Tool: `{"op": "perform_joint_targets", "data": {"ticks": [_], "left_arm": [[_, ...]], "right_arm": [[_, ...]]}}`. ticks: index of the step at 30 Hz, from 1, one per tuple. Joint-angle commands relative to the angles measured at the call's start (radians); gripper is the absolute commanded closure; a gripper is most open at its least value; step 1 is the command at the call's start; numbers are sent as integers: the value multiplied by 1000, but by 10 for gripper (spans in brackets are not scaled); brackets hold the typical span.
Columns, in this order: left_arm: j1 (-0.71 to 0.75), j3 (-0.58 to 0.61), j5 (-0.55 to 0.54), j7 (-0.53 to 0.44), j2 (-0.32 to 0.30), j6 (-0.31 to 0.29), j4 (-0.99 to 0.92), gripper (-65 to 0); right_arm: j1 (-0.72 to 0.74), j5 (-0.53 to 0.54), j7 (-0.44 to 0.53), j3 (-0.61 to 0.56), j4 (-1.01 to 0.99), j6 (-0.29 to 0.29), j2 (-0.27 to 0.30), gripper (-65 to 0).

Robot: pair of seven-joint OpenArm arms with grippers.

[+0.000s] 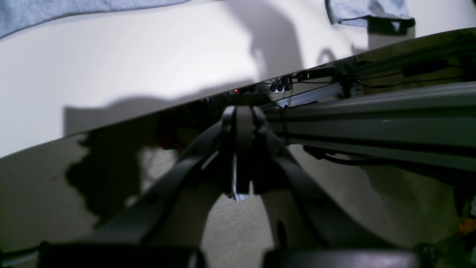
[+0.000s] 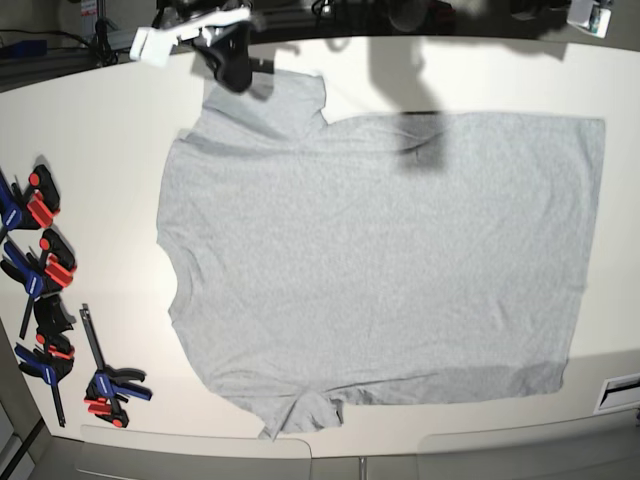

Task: Fold the T-shirt properly
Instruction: 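Grasp the shirt's shoulder corners with the right and left grippers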

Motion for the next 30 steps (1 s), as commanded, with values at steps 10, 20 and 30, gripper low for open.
{"op": "perform_joint_targets", "data": {"ticks": [10,20,30], "left_arm": [[-30,-6,36,-16,-2,-8,12,0],[-50,-5,35,-16,-5,-8,12,0],[-60,-5,35,0,-5,-8,12,0]], "right_arm": [[182,381,-179,526,-284,185,-142,0],[335,63,-272,679,-420,208,-158,-283],[372,-39,-385,414,-422,208,-140,-413]]}}
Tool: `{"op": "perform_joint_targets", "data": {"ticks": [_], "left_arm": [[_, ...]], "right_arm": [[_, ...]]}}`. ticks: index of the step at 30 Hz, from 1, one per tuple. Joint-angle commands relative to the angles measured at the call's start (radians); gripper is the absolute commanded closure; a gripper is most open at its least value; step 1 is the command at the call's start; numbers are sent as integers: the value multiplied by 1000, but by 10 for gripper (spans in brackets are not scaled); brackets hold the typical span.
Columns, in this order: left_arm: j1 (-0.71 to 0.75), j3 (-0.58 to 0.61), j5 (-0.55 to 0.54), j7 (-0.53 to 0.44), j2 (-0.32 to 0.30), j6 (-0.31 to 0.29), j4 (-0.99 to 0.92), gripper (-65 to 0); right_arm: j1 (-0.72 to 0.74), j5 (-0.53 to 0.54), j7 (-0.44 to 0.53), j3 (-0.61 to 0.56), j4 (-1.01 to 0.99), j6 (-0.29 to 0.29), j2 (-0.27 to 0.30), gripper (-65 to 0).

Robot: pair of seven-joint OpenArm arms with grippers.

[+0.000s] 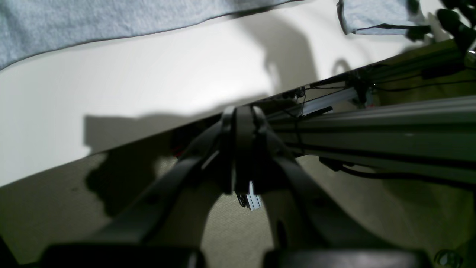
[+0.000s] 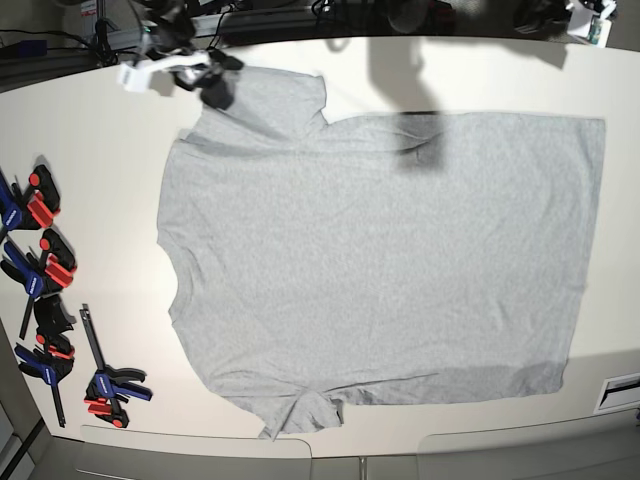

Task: Fold the T-shirt properly
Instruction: 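Grasp the shirt's shoulder corners with the right and left grippers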

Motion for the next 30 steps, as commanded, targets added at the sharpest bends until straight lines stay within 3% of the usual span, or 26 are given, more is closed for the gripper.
{"op": "perform_joint_targets", "data": {"ticks": [1,8,16,23,26,30], "left_arm": [[4,-6,-10,-3,-3,-7,12,0],[-11,-6,-10,28,-3,-7,12,0],[-12,-6,-10,29,-4,-7,12,0],[-11,-6,-17,28,-3,-7,12,0],[-11,-6,-16,35,-3,-7,12,0],[-12,-6,-17,32,-3,-7,12,0]], "right_arm": [[-9,-8,11,-16,14,14,3,-413],[-13,-52,-3,-46,14,-20,0,-410],[-11,-22,82,113,33,-19,-36,-404],[44,-29,21,58,-89,-18,-32,-404],[57,-29,-24,21,-134,8,-33,-403],[54,-28,-89,-27,-132,31,-33,-324]]}}
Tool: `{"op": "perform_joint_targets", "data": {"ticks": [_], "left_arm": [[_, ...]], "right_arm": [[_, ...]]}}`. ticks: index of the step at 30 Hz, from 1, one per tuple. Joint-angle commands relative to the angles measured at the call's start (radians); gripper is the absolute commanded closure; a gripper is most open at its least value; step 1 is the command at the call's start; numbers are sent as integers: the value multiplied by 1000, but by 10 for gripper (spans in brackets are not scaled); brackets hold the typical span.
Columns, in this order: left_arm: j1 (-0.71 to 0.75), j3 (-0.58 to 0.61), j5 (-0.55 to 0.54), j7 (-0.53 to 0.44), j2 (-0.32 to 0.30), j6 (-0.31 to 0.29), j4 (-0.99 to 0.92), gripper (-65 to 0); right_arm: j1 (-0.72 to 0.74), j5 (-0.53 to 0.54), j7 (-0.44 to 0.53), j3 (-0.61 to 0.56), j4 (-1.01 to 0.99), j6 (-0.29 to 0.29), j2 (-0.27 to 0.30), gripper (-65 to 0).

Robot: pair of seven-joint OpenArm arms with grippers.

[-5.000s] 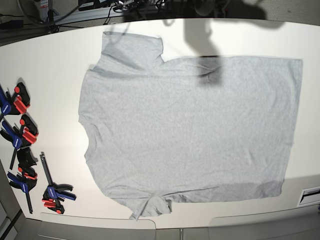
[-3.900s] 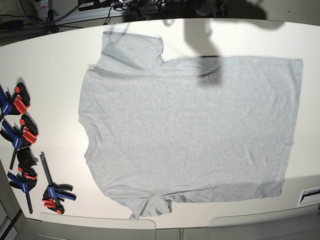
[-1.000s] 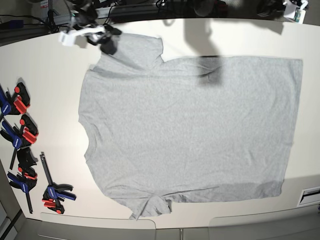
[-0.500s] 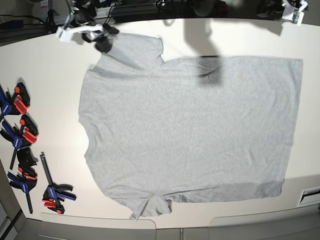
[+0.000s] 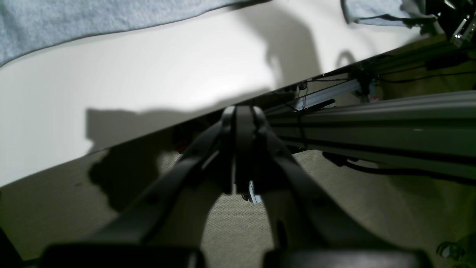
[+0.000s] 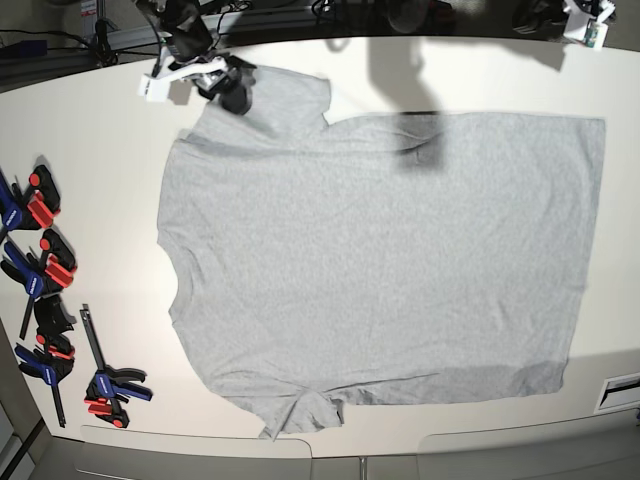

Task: Fold the T-shirt properly
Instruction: 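Grasp the shirt's shoulder corners with the right and left grippers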

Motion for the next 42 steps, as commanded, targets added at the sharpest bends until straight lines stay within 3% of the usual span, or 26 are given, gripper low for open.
{"op": "perform_joint_targets", "data": {"ticks": [1,3,6,7,9,12,15,17,21,27,30,37,42], "left_arm": [[16,-6,-16,-21,-3,-7,12,0],[16,-7,-15,-40,-3,-7,12,0],[0,-39,22,-65,-3,-7,12,0],[-19,-64,45,-64,-3,-7,12,-6],[-71,-127,94,-69,-3,1,11,-76],[-174,-207,73,-114,-23,144,-50,-204],[-271,-208,-50,-86,-121,175,-248,-212],[-347,-193,-132,-49,-177,171,-430,-212],[-491,-161,-325,91,-254,57,-782,-212],[-666,-101,-544,216,-311,-12,-1163,-254],[-742,-30,-562,235,-328,-15,-1260,-293],[-872,112,-520,234,-330,-14,-1315,-295],[-892,133,-498,229,-334,-14,-1315,-292]], "right_arm": [[-14,-26,-60,-6,0,-15,0,-297],[-14,-27,-65,-5,0,-14,0,-215],[-13,-26,-65,6,0,-8,0,-17],[-13,-26,-66,10,0,-9,0,0],[-13,-26,-66,18,0,-9,0,0],[-13,-23,-70,29,2,-9,0,0],[-14,-22,-81,27,6,-9,0,0],[-13,-23,-85,27,6,-9,0,0],[-13,-23,-93,27,6,-8,0,0],[-13,-23,-99,27,6,-8,0,0],[-13,-23,-100,27,6,-8,0,0],[-13,-23,-104,27,6,-8,0,0],[-14,-23,-107,27,6,-8,0,0]]}}
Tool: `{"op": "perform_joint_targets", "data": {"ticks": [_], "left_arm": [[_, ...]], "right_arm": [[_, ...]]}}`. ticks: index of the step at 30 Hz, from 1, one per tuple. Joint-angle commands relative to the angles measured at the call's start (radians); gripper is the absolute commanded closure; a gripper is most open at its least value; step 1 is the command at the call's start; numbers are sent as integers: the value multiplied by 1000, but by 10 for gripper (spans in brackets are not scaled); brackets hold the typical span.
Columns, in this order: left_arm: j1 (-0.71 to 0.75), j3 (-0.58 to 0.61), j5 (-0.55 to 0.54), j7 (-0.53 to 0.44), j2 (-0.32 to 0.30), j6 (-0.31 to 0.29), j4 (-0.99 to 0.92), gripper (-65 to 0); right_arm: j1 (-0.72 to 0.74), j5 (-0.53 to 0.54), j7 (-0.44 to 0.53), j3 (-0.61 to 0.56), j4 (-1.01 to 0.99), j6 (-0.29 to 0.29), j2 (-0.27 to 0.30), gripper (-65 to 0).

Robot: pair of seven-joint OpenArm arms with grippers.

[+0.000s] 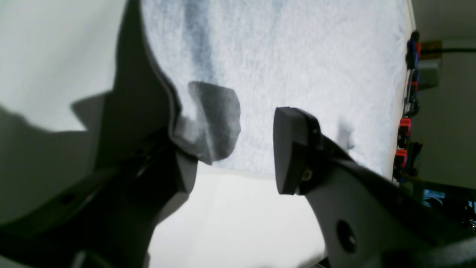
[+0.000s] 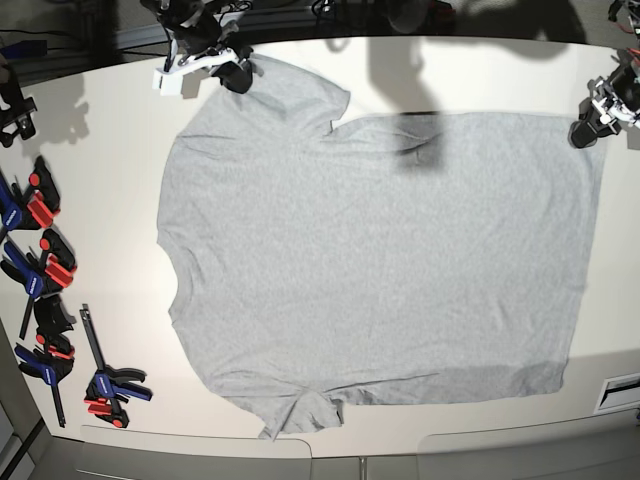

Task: Fold the T-shirt properly
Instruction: 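Grasp the shirt's shoulder corners with the right and left grippers, then pull the shirt by its shoulders to straighten it on the table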

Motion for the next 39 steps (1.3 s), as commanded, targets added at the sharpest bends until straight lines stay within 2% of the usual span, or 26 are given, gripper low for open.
{"op": "perform_joint_targets", "data": {"ticks": [1,2,3,6,12,14,17,23,29,35,39], "left_arm": [[3,-5,15,-1,-28,4,6,-292],[2,-5,27,-9,-29,4,6,-285],[3,-5,41,-22,-30,4,6,-249],[3,-5,83,-63,-30,4,6,0],[11,-18,83,-57,-36,3,6,0],[34,-51,44,-42,-36,-12,7,0],[89,-121,-24,8,-35,-59,8,0],[228,-214,-113,16,-35,-61,8,0],[306,-230,-122,82,-34,-95,8,0],[359,-309,-122,89,7,-95,12,0],[351,-338,-122,89,21,-95,66,0]], "right_arm": [[-11,-19,-18,3,9,-8,0,0],[-11,-19,-18,3,9,-8,0,0],[-11,-19,-17,3,9,-8,0,0],[-11,-16,-17,3,15,-7,0,0],[-54,-23,-21,3,138,30,0,0],[-97,-23,-22,3,205,30,0,0],[-171,-23,-24,3,303,30,0,0],[-315,-23,-40,3,439,29,-3,0],[-412,-19,-53,3,484,29,-2,0],[-460,4,-69,3,510,28,-5,0],[-398,29,-51,3,534,29,-5,0]]}}
